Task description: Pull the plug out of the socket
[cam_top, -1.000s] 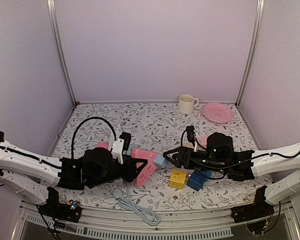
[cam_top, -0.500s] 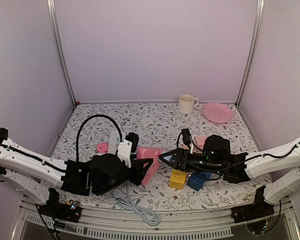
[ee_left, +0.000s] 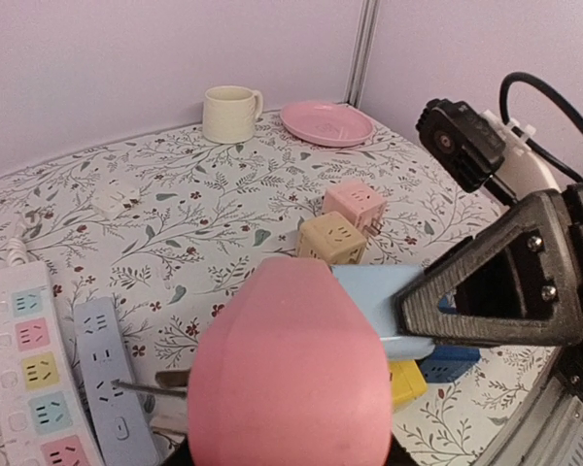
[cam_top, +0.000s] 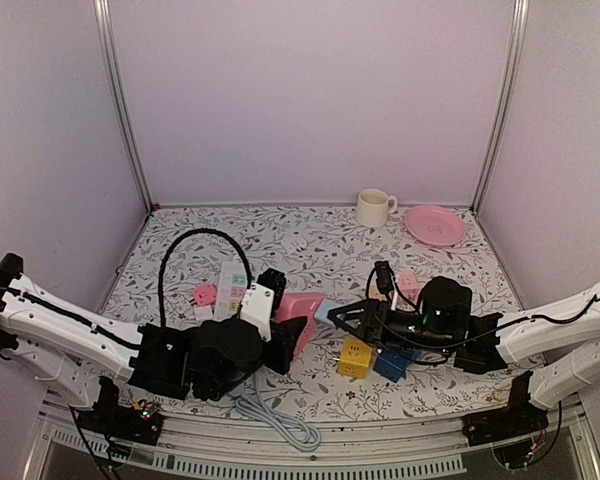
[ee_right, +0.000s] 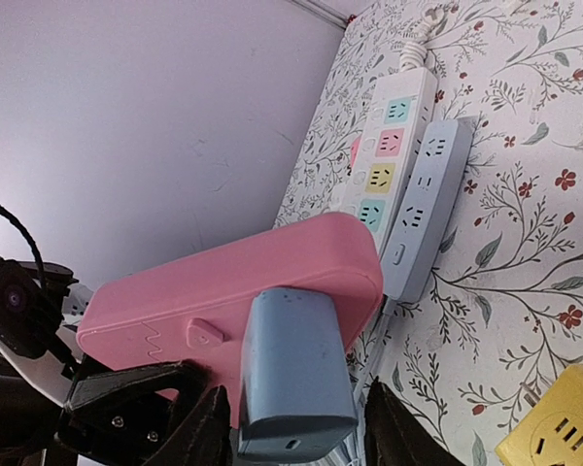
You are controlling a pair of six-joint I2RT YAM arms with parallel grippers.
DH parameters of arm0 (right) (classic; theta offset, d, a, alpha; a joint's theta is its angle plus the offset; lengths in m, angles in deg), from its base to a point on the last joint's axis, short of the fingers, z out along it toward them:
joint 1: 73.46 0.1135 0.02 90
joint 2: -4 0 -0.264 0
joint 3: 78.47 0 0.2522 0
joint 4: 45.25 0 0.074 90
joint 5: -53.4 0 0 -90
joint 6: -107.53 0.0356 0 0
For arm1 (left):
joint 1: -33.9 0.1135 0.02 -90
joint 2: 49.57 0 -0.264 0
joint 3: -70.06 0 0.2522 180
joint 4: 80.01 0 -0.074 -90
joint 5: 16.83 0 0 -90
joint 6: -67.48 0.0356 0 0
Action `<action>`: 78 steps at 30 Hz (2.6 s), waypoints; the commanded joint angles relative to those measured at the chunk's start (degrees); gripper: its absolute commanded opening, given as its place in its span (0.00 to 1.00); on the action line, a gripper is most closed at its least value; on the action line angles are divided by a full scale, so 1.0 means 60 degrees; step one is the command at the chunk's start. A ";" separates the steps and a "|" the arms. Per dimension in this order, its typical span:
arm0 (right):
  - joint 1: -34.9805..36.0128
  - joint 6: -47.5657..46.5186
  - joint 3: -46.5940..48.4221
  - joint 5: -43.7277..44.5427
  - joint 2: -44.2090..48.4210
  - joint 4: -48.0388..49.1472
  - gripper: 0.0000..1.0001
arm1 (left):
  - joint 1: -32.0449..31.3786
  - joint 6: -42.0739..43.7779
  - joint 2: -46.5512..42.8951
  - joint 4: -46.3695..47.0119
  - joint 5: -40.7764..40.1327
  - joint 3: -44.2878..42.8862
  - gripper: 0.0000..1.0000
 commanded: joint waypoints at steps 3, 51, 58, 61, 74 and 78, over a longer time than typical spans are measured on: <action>-0.0061 0.0081 -0.0074 0.0227 0.0208 0.0291 0.47 | -0.0235 0.0549 0.0055 0.0621 -0.0216 -0.0247 0.00; -0.0593 0.0128 -0.0844 -0.0028 0.1103 0.0274 0.04 | 0.0729 -0.2334 0.0495 -0.3007 -0.0975 -0.0658 0.00; -0.0773 0.0081 -0.0891 -0.0312 0.1146 0.0275 0.04 | 0.0681 -0.2262 0.0997 -0.3550 -0.1122 -0.1194 0.00; -0.0869 0.0069 -0.0958 -0.0411 0.1184 0.0275 0.04 | 0.0603 -0.2244 0.1248 -0.3869 -0.1292 -0.1519 0.00; -0.1138 0.0092 -0.1286 -0.0469 0.1638 0.0204 0.04 | 0.0472 -0.3045 0.2116 -0.5682 -0.2029 -0.2443 0.00; -0.1251 0.0083 -0.1364 -0.0517 0.1805 0.0134 0.04 | 0.0507 -0.3174 0.2206 -0.6059 -0.2192 -0.2585 0.00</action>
